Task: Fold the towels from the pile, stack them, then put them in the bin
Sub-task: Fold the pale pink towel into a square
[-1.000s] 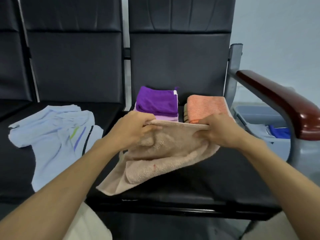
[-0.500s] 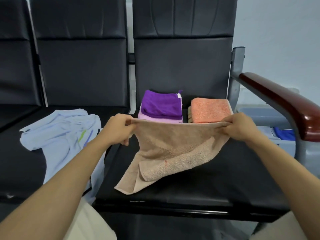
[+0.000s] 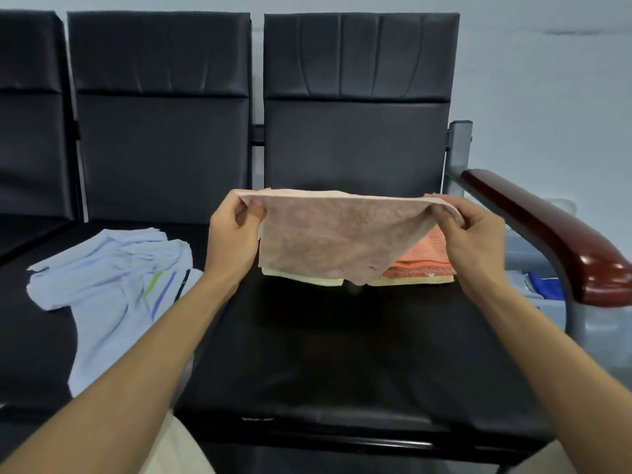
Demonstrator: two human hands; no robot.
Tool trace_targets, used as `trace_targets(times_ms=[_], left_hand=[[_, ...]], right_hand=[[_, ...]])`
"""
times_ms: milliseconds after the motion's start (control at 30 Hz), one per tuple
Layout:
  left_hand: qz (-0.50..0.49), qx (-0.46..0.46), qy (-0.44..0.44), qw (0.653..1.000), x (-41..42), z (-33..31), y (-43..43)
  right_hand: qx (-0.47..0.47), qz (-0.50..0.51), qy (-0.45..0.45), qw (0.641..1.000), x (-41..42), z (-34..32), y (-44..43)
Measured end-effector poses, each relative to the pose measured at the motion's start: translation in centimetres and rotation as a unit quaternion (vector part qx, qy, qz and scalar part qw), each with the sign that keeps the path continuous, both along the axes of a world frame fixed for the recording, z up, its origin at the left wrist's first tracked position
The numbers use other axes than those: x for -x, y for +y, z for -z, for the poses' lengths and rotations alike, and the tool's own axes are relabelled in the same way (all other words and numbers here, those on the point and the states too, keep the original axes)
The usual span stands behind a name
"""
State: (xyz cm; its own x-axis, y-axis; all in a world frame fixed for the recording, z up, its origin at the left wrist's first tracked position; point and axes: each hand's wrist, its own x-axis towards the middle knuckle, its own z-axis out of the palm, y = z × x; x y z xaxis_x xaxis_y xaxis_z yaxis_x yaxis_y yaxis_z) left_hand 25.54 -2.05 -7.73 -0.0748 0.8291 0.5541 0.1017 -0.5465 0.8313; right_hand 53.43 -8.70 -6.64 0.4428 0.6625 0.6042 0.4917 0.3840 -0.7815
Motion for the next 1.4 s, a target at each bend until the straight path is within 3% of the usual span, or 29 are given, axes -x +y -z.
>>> trace_targets(times_ms=[133,200,300,433,500,567,667,867,933,1033,1167,1400], left_hand=[[-0.019,0.012,0.112,0.993,1.6,0.5,-0.4],[-0.035,0.05,0.223,0.973,2.8,1.2,0.1],[0.043,0.095,0.332,0.937,3.8,1.8,-0.1],[0.23,0.235,0.369,0.87,4.1,2.4,-1.2],[0.278,0.303,0.416,0.811,4.1,3.0,-1.7],[0.308,0.353,0.437,0.768,3.9,3.1,-2.1],[0.32,0.384,0.403,0.766,3.8,3.7,-1.9],[0.243,0.368,0.364,0.82,2.8,5.2,-1.1],[0.206,0.368,0.363,0.831,2.0,5.8,-0.9],[0.179,0.371,0.379,0.829,0.7,6.4,-0.5],[0.184,0.387,0.417,0.801,0.2,6.9,-0.2],[0.104,0.344,0.462,0.811,0.2,8.7,0.9]], right_hand=[[0.06,-0.077,-0.104,0.99,-1.1,0.0,-1.8],[0.149,-0.121,-0.206,0.96,-2.0,0.2,-2.5],[0.31,-0.214,-0.278,0.884,-3.1,0.9,-3.5],[0.524,-0.337,-0.253,0.74,-3.0,2.3,-4.5],[0.577,-0.367,-0.242,0.689,-2.9,2.7,-4.7],[0.592,-0.387,-0.237,0.667,-2.8,2.8,-4.5],[0.595,-0.356,-0.229,0.683,-2.6,2.8,-4.2],[0.477,-0.137,-0.367,0.787,-2.1,5.1,-1.3],[0.456,-0.077,-0.367,0.807,-2.1,6.8,0.2],[0.484,-0.017,-0.331,0.81,-2.2,9.6,1.6],[0.498,0.017,-0.302,0.813,-2.4,11.7,2.5],[0.489,0.04,-0.259,0.832,-2.4,12.4,2.9]])
